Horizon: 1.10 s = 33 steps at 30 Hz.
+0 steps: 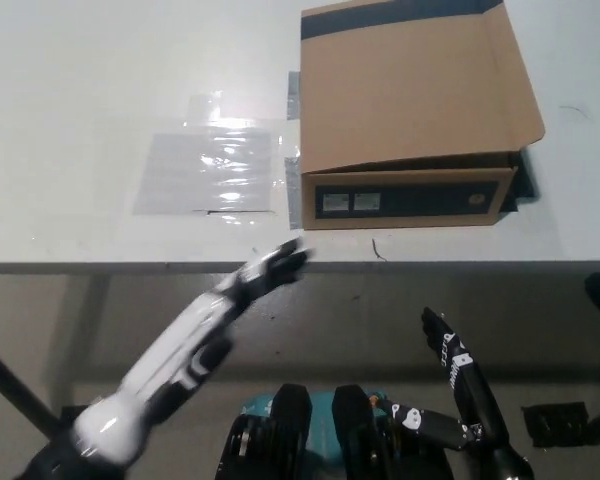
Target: A small storge box is placed at the center of the table and the robot uses its left hand to push the lid and close it
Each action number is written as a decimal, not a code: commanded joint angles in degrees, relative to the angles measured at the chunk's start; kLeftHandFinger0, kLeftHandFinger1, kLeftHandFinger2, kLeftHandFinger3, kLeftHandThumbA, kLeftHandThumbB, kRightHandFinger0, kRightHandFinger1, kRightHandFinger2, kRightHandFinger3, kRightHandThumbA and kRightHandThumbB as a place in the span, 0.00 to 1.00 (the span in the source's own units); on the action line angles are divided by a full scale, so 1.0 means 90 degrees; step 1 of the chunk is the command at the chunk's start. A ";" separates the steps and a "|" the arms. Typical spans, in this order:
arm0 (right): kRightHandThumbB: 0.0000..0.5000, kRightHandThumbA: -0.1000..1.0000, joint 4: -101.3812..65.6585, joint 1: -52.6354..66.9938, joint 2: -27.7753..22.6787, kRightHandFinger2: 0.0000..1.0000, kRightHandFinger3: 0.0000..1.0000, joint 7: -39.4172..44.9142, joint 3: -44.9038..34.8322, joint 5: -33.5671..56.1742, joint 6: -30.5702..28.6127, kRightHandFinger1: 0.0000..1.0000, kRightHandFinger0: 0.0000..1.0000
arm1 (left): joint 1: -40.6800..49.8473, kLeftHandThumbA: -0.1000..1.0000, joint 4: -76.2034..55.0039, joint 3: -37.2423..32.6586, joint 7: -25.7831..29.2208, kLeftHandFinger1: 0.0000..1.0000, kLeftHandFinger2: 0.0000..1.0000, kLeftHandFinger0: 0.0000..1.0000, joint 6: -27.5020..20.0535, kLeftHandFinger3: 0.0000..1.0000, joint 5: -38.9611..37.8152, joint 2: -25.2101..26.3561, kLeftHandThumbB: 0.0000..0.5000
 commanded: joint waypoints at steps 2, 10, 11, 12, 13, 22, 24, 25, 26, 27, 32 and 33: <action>0.75 1.00 -0.0148 -0.0104 0.0052 1.00 1.00 0.0058 0.0042 0.0062 -0.0315 1.00 1.00 | 0.0070 1.00 0.1139 0.0350 0.0302 1.00 1.00 1.00 -0.1307 1.00 0.1187 0.0167 0.83; 0.75 1.00 -0.0148 -0.0132 0.0080 1.00 1.00 0.0002 0.0009 0.0089 -0.0315 1.00 1.00 | -0.0253 1.00 0.3428 0.0584 0.0856 1.00 1.00 1.00 -0.2306 1.00 0.1945 0.0189 0.63; 0.75 1.00 -0.0150 -0.0126 0.0081 1.00 1.00 -0.0004 0.0009 0.0087 -0.0315 1.00 1.00 | -0.0263 1.00 0.3480 0.0592 0.0864 1.00 1.00 1.00 -0.2347 1.00 0.1962 0.0184 0.63; 0.74 1.00 -0.0162 -0.0121 0.0076 1.00 1.00 -0.0013 0.0024 0.0067 -0.0315 1.00 1.00 | -0.0330 1.00 0.3764 0.0598 0.0939 1.00 1.00 1.00 -0.2418 1.00 0.2058 0.0199 0.56; 0.74 1.00 -0.0164 -0.0121 0.0076 1.00 1.00 -0.0014 0.0025 0.0066 -0.0315 1.00 1.00 | -0.0338 1.00 0.3801 0.0609 0.0944 1.00 1.00 1.00 -0.2452 1.00 0.2075 0.0191 0.56; 0.76 1.00 -0.0175 -0.0184 0.0058 1.00 1.00 -0.0089 0.0029 -0.0005 -0.0315 1.00 1.00 | -0.0436 1.00 0.4311 0.0709 0.1059 1.00 1.00 1.00 -0.2517 1.00 0.2245 0.0125 0.56; 0.75 1.00 -0.0178 -0.0208 0.0065 1.00 1.00 -0.0082 0.0023 0.0010 -0.0315 1.00 1.00 | -0.0442 1.00 0.4339 0.0723 0.1013 1.00 1.00 1.00 -0.2503 1.00 0.2158 0.0120 0.54; 0.75 1.00 -0.0183 -0.0218 0.0077 1.00 1.00 -0.0059 0.0017 0.0043 -0.0315 1.00 1.00 | -0.0417 1.00 0.4297 0.0729 0.0979 1.00 1.00 1.00 -0.2440 1.00 0.2117 0.0117 0.53; 0.75 1.00 -0.0186 -0.0226 0.0079 1.00 1.00 -0.0061 0.0019 0.0047 -0.0315 1.00 1.00 | -0.0397 1.00 0.4242 0.0739 0.0967 1.00 1.00 1.00 -0.2411 1.00 0.2090 0.0110 0.52; 0.75 1.00 -0.0184 -0.0229 0.0081 1.00 1.00 -0.0056 0.0014 0.0060 -0.0315 1.00 1.00 | -0.0384 1.00 0.4209 0.0744 0.0960 1.00 1.00 1.00 -0.2400 1.00 0.2075 0.0102 0.50; 0.75 1.00 -0.0176 -0.0255 0.0064 1.00 1.00 -0.0037 0.0000 0.0085 -0.0315 1.00 1.00 | -0.0349 1.00 0.4108 0.0766 0.0959 1.00 1.00 1.00 -0.2305 1.00 0.2051 0.0058 0.49; 0.75 1.00 -0.0172 -0.0256 0.0066 1.00 1.00 -0.0036 -0.0003 0.0088 -0.0315 1.00 1.00 | -0.0347 1.00 0.4108 0.0765 0.0960 1.00 1.00 1.00 -0.2308 1.00 0.2058 0.0060 0.49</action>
